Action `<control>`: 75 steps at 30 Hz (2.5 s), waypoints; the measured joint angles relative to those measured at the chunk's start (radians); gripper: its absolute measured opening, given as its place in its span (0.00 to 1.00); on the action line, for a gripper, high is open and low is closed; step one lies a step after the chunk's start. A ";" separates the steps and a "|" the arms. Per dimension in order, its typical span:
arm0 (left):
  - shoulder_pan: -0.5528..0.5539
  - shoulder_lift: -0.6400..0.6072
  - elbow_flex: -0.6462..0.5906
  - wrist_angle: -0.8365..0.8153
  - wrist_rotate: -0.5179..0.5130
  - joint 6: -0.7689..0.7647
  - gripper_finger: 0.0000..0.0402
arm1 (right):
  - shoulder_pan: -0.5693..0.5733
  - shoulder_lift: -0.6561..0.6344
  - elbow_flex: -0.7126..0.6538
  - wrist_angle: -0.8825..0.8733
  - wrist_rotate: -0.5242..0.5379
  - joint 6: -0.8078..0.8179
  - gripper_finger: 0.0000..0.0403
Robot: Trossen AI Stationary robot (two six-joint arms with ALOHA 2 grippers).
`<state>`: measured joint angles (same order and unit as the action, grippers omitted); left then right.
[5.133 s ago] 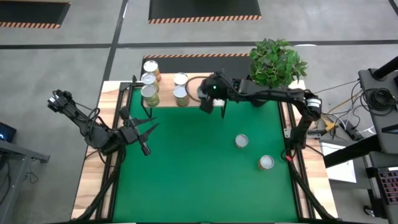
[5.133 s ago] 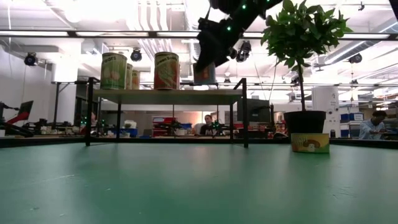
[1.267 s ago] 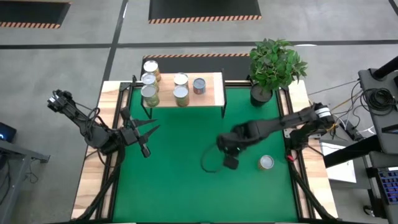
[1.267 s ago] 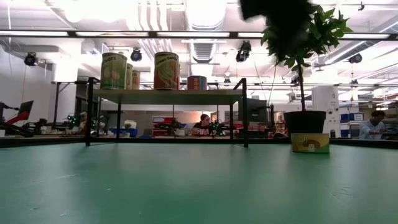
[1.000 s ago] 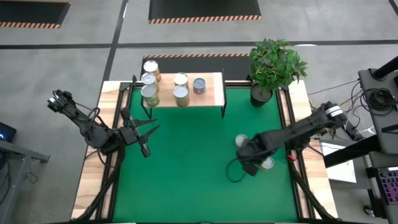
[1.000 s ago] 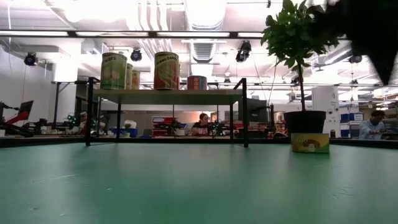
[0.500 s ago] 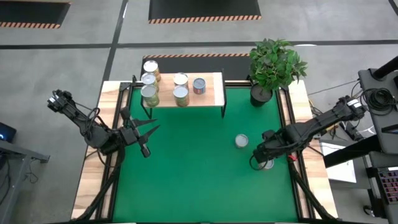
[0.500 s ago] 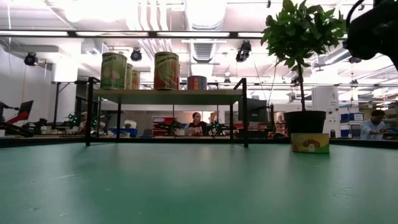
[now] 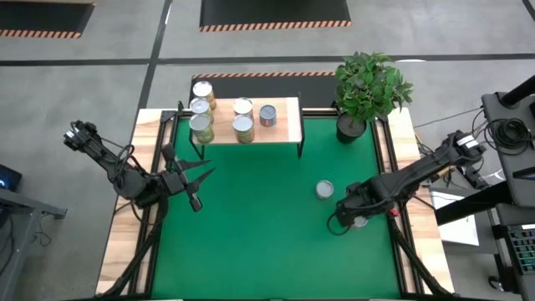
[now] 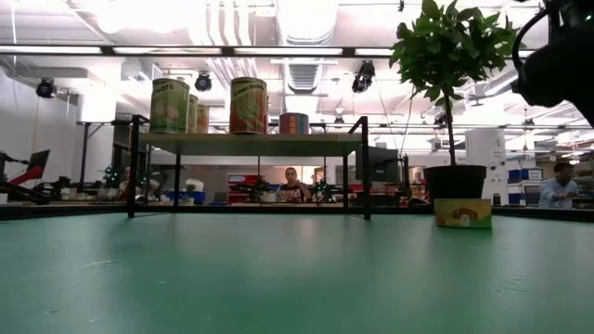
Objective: Pick and place cans onto a shelf
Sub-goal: Put the black bean can on the shelf
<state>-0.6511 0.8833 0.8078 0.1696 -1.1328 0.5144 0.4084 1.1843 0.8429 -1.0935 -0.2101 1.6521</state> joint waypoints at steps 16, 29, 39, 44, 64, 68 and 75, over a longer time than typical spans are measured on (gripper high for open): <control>0.000 0.000 -0.002 0.002 0.000 0.000 0.20 | 0.036 0.122 -0.011 0.010 0.003 -0.016 0.94; 0.000 0.000 -0.002 0.002 0.000 0.000 0.20 | 0.041 0.187 -0.010 0.074 0.004 -0.037 0.69; 0.000 0.000 -0.002 0.002 0.000 0.000 0.20 | 0.039 0.155 0.079 0.051 0.062 -0.045 0.73; 0.000 0.000 -0.002 0.002 0.000 0.000 0.20 | 0.032 0.162 0.221 -0.073 0.134 -0.056 0.72; 0.000 0.000 -0.002 0.002 0.000 0.000 0.20 | -0.258 0.516 0.949 -0.169 0.378 -0.747 0.71; 0.000 0.000 -0.002 0.002 0.000 0.000 0.20 | -0.356 0.624 1.132 -0.220 0.392 -0.947 0.71; 0.000 0.000 -0.003 0.001 0.000 0.000 0.20 | -0.517 0.771 1.363 -0.268 0.434 -1.196 0.71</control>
<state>-0.6512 0.8833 0.8051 0.1701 -1.1332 0.5148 -0.1083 1.9557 2.2060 -1.3617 0.2236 0.4562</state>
